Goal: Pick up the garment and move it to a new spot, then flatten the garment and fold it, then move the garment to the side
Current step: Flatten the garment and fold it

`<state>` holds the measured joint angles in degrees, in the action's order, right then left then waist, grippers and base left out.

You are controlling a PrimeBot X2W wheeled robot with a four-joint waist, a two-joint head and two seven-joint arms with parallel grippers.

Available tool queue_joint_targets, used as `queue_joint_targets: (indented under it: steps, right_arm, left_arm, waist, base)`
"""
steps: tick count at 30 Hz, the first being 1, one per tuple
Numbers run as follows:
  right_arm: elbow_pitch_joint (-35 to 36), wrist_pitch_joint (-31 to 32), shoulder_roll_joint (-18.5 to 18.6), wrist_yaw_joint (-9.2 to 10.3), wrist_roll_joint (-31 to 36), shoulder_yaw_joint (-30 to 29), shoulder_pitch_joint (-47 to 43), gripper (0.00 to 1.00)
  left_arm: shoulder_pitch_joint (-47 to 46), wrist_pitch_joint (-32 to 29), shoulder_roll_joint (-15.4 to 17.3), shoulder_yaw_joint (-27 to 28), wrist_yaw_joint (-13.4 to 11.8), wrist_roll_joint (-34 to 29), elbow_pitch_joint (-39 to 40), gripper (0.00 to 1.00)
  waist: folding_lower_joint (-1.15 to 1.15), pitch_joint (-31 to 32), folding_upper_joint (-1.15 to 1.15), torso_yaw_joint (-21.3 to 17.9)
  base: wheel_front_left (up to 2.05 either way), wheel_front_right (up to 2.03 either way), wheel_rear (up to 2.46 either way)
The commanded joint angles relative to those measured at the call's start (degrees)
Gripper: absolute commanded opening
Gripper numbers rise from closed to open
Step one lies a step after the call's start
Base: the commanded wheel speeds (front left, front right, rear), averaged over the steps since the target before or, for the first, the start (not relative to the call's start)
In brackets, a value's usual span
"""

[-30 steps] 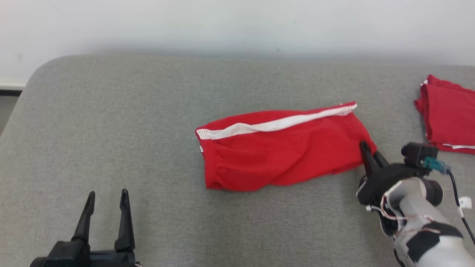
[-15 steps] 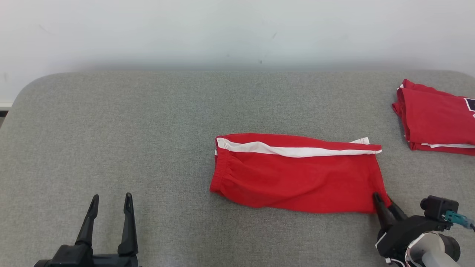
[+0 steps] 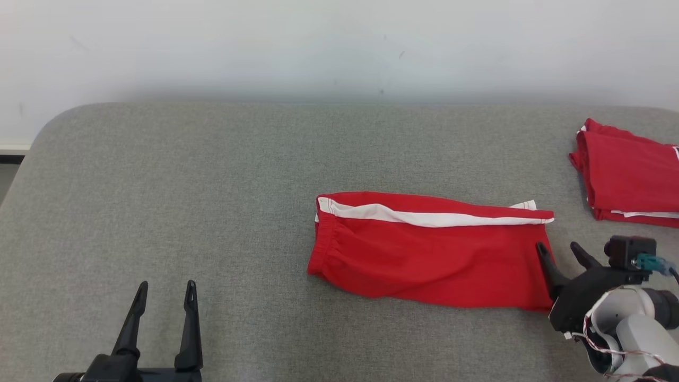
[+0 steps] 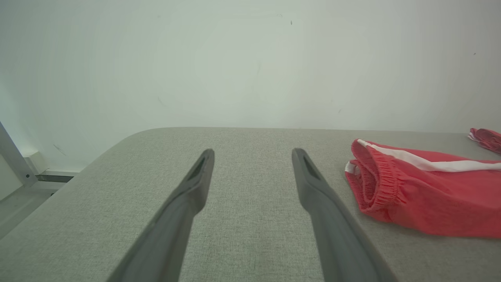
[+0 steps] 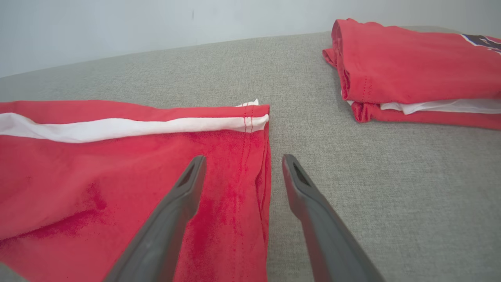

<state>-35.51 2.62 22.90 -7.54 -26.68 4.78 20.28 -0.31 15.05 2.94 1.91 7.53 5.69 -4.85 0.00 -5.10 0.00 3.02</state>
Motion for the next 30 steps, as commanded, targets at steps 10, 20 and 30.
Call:
queue_joint_targets:
  steps: [10, 20, 30]
  right_arm:
    - [-8.9, 4.1, -2.6, 0.15, 6.8, -2.4, 4.7, 1.0]
    - [-16.9, 6.0, -5.2, 0.15, 6.2, -0.9, 6.9, 0.0]
    - [-18.3, 0.7, 0.4, 0.17, 5.4, -1.7, 7.2, 0.0]
  left_arm:
    - [-0.9, 0.2, 0.0, -1.3, -0.1, -1.1, -0.6, 1.0]
    - [0.2, 0.2, 0.6, -1.0, -0.1, -2.0, -2.2, 1.0]
    - [1.2, 0.2, 0.4, -0.4, -0.1, -1.7, -2.6, 1.0]
  waist:
    - [0.0, -1.7, 0.0, 1.9]
    - [0.0, -1.2, 0.0, 1.5]
    - [0.0, 0.1, 0.0, 0.6]
  base:
    - [0.0, 0.0, 0.0]
    - [0.0, 0.0, 0.0]
    - [0.0, 0.0, 0.0]
